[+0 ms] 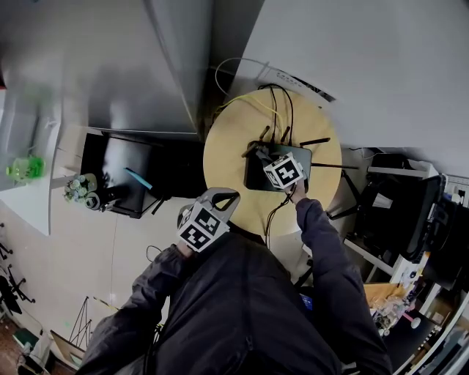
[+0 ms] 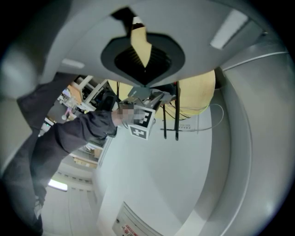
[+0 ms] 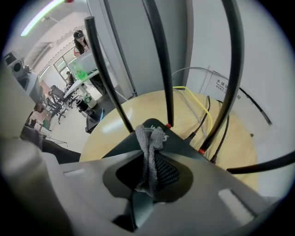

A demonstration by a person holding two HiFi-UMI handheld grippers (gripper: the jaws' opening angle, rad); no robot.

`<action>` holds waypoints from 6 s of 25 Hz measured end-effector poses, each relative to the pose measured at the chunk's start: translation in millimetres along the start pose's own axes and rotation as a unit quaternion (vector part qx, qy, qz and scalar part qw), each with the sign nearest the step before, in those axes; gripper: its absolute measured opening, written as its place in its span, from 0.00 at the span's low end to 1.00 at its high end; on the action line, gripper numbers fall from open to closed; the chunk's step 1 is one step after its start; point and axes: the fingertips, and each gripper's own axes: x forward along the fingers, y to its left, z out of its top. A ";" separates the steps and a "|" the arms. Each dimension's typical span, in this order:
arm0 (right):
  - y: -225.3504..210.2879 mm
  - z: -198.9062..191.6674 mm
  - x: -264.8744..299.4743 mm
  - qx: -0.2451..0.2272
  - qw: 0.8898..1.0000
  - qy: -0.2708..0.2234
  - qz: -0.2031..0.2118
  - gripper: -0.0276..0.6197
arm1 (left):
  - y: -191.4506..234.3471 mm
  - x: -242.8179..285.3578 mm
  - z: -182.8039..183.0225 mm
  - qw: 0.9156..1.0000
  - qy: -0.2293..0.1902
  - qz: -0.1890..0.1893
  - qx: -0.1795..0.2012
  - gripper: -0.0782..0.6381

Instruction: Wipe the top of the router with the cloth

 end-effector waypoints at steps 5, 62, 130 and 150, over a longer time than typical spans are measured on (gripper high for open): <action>24.2 -19.5 -3.3 0.010 1.000 -0.003 0.011 0.11 | -6.2 3.4 -0.2 1.000 0.004 -0.011 0.009 0.11; -2.3 -51.4 -16.0 0.022 1.000 -0.002 -0.010 0.11 | -21.9 25.7 9.0 0.999 0.021 -0.026 0.029 0.11; 1.6 -117.9 -40.3 0.076 0.997 -0.025 0.020 0.11 | -46.3 54.6 20.3 0.996 0.042 -0.055 0.062 0.11; -123.8 -75.8 -38.2 0.031 0.999 -0.006 -0.034 0.11 | -26.5 45.2 17.4 0.999 0.037 0.005 0.015 0.11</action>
